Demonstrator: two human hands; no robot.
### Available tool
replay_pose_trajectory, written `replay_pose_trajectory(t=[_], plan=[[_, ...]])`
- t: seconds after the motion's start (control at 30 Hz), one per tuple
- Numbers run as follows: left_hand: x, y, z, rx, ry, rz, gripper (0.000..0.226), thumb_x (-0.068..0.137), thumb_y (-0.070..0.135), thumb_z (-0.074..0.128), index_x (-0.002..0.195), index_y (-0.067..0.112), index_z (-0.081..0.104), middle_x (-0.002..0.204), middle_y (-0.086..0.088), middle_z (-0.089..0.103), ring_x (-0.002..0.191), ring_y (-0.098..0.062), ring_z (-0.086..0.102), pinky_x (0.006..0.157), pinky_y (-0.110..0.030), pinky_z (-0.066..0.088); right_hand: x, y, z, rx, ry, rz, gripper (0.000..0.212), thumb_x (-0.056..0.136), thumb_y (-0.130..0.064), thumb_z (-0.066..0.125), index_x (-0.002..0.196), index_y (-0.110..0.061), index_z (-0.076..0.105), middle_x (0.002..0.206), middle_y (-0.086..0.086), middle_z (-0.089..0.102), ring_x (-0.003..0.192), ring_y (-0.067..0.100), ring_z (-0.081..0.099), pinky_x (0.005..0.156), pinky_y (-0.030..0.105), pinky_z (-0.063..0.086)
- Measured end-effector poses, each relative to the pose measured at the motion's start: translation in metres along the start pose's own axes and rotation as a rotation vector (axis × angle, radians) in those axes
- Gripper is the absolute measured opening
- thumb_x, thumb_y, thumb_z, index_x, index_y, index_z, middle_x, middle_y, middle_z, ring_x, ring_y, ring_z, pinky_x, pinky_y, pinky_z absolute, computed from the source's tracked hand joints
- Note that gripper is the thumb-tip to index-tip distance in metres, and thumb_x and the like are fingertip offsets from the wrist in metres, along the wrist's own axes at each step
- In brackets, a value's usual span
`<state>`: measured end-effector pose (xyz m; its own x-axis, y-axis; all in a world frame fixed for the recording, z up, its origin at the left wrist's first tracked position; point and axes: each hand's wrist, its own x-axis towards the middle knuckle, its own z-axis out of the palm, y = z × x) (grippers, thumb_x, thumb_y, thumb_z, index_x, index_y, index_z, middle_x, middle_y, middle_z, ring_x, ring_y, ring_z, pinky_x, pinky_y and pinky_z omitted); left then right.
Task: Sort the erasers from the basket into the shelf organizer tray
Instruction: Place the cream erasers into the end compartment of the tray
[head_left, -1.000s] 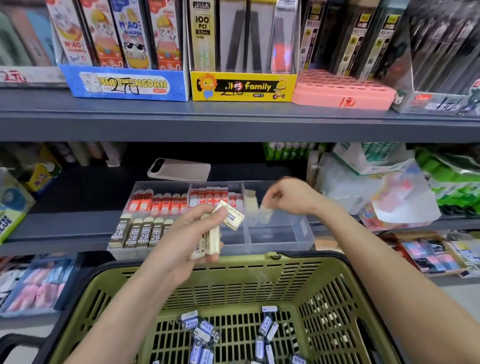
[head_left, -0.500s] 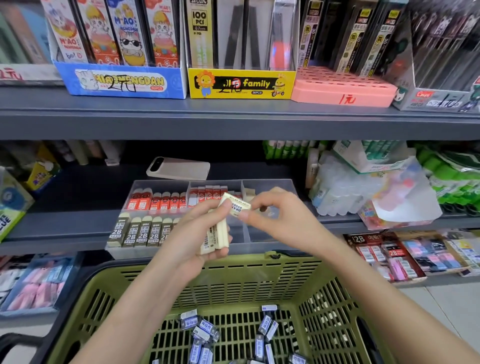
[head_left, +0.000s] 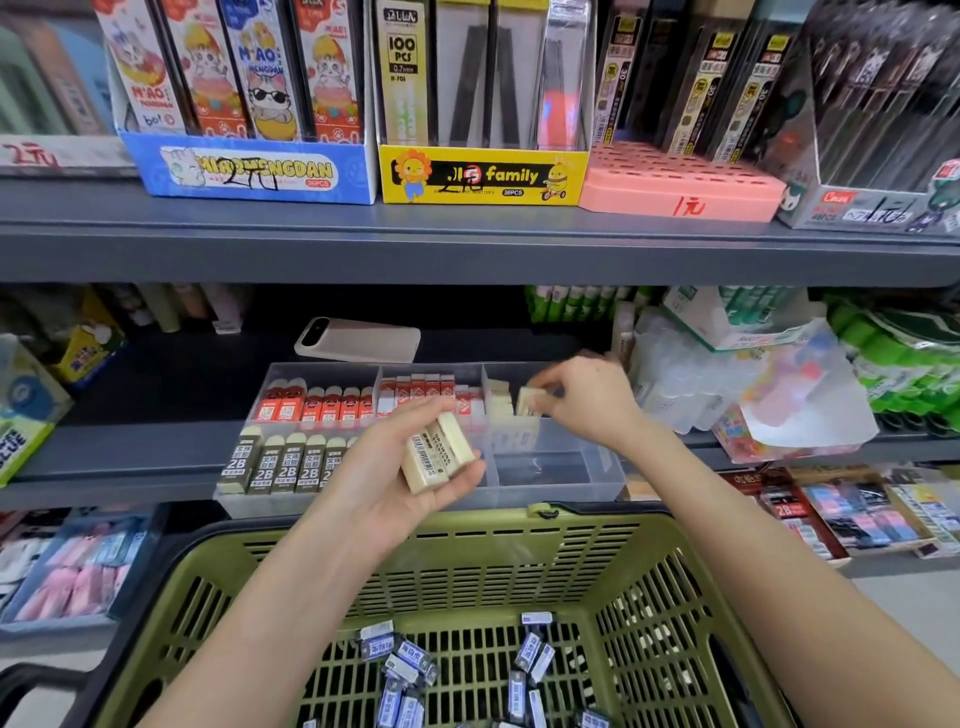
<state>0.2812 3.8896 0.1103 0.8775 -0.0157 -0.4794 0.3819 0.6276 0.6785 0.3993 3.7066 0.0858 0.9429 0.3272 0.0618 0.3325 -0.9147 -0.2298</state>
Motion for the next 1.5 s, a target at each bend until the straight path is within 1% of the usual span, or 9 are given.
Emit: replay_pose_trajectory(t=[0.17,0.27,0.37,0.57,0.77,0.87,1.03,1.3,1.5], plan=[[0.000,0.001,-0.002,-0.045,-0.008,0.027,0.044,0.064,0.012,0.070,0.107,0.004,0.065,0.086,-0.016,0.063,0.061,-0.029,0.070,0.055,-0.041,0.057,0.001,0.004,0.006,0.021,-0.118,-0.059,0.029,0.096,-0.022,0.042,0.110,-0.027,0.067,0.123,-0.011,0.063,0.116,0.017,0.053,0.108,0.039,0.018],[0.003,-0.001,-0.007,-0.065,0.000,0.022,0.020,0.084,0.006,0.061,0.103,0.004,0.066,0.086,-0.019,0.066,0.066,-0.034,0.071,0.055,-0.042,0.057,-0.012,-0.005,0.001,-0.076,0.065,-0.109,0.029,0.098,-0.032,0.039,0.105,-0.026,0.068,0.102,-0.005,0.069,0.108,0.023,0.053,0.095,0.035,0.027],[0.008,-0.004,-0.011,-0.074,0.012,0.026,0.013,0.091,0.004,0.053,0.096,0.006,0.065,0.078,-0.020,0.072,0.073,-0.037,0.071,0.055,-0.043,0.057,-0.043,-0.035,-0.010,0.289,0.301,-0.191,0.039,0.089,-0.050,0.048,0.075,-0.022,0.071,0.072,-0.012,0.065,0.082,0.016,0.055,0.081,0.033,0.034],[0.012,-0.013,-0.010,-0.052,0.001,0.104,0.019,0.092,0.004,0.052,0.085,0.015,0.066,0.082,-0.014,0.074,0.077,-0.029,0.072,0.054,-0.037,0.057,-0.076,-0.077,-0.002,0.177,0.348,-0.208,0.030,0.078,-0.048,0.065,0.075,-0.018,0.067,0.085,-0.007,0.061,0.086,0.013,0.045,0.075,0.030,0.029],[0.004,-0.008,-0.009,-0.130,-0.074,0.057,0.015,0.087,0.003,0.055,0.099,0.009,0.061,0.089,-0.023,0.072,0.084,-0.038,0.070,0.059,-0.047,0.058,-0.062,-0.057,-0.012,0.925,0.308,0.066,0.009,0.083,-0.021,0.066,0.089,-0.021,0.059,0.088,-0.005,0.064,0.082,0.010,0.060,0.071,0.025,0.047],[0.000,-0.002,-0.010,-0.160,-0.080,0.038,0.036,0.069,0.003,0.063,0.105,0.007,0.061,0.080,-0.022,0.069,0.074,-0.034,0.069,0.059,-0.040,0.058,-0.035,-0.025,-0.022,0.683,0.357,0.137,0.017,0.084,-0.017,0.066,0.100,-0.013,0.065,0.093,0.001,0.067,0.084,0.018,0.062,0.072,0.026,0.047],[-0.004,0.003,-0.008,-0.205,-0.075,-0.013,0.043,0.067,0.006,0.065,0.109,0.005,0.057,0.083,-0.018,0.057,0.071,-0.029,0.058,0.052,-0.028,0.049,0.006,-0.004,-0.008,0.117,0.076,0.050,0.035,0.090,-0.009,0.053,0.124,-0.008,0.059,0.123,0.013,0.061,0.114,0.027,0.054,0.093,0.026,0.037],[-0.005,0.007,-0.009,-0.302,-0.051,-0.020,0.028,0.078,0.006,0.060,0.106,0.003,0.064,0.093,-0.024,0.061,0.085,-0.039,0.062,0.074,-0.047,0.056,0.011,-0.008,0.010,0.245,-0.111,0.086,0.023,0.092,-0.011,0.047,0.113,-0.006,0.053,0.107,0.015,0.063,0.100,0.028,0.058,0.077,0.026,0.042],[0.000,0.005,-0.009,-0.330,-0.037,-0.020,0.026,0.091,0.006,0.053,0.115,0.006,0.060,0.103,-0.026,0.061,0.101,-0.042,0.062,0.087,-0.060,0.049,-0.030,-0.041,-0.013,0.360,0.218,-0.137,0.024,0.091,-0.032,0.056,0.103,-0.014,0.066,0.097,-0.002,0.070,0.093,0.019,0.059,0.090,0.034,0.041]])
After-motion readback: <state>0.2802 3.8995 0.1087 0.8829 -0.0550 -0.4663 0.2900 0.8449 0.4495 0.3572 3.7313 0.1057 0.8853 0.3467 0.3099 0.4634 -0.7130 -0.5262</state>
